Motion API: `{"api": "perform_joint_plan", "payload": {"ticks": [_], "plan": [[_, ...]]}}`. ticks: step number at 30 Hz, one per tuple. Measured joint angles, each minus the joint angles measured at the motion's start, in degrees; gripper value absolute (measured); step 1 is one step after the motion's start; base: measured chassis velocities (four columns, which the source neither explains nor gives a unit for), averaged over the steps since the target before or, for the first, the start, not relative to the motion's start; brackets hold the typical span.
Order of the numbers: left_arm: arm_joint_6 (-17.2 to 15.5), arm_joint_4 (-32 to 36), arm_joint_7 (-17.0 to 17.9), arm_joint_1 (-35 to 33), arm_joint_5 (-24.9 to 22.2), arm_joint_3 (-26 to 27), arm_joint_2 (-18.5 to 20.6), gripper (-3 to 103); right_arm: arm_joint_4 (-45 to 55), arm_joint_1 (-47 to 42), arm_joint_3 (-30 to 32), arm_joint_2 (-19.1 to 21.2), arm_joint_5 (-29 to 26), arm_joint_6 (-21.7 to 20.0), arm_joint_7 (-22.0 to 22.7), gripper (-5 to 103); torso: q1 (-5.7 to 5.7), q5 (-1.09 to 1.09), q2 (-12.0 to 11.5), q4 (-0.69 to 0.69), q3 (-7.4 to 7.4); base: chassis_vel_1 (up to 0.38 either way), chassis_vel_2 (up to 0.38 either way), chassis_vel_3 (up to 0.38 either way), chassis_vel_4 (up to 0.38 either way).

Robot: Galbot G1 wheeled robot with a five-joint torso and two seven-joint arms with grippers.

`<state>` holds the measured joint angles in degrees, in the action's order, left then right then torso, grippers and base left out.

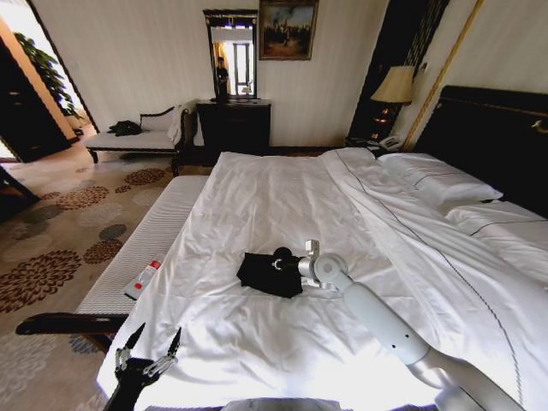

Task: Fold the clothes on the bed.

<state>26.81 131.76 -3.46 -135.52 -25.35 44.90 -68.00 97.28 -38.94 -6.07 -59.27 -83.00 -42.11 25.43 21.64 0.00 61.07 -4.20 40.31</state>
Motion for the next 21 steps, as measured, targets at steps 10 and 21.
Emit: {"api": "perform_joint_plan", "payload": {"ticks": [10,21], "plan": [[0.00,0.00,0.00,0.00,0.00,0.00,0.00,100,1.86,1.68,-2.60,-0.29,1.98,1.87,-0.67,48,0.00,0.00,0.01,0.00,0.00,0.000,0.000,0.000,0.000],[0.00,0.00,0.00,0.00,0.00,0.00,0.00,100,4.51,4.65,-6.75,-1.59,2.18,1.70,-0.51,86,0.00,0.00,0.01,0.01,0.00,0.000,0.000,0.000,0.000]]}}
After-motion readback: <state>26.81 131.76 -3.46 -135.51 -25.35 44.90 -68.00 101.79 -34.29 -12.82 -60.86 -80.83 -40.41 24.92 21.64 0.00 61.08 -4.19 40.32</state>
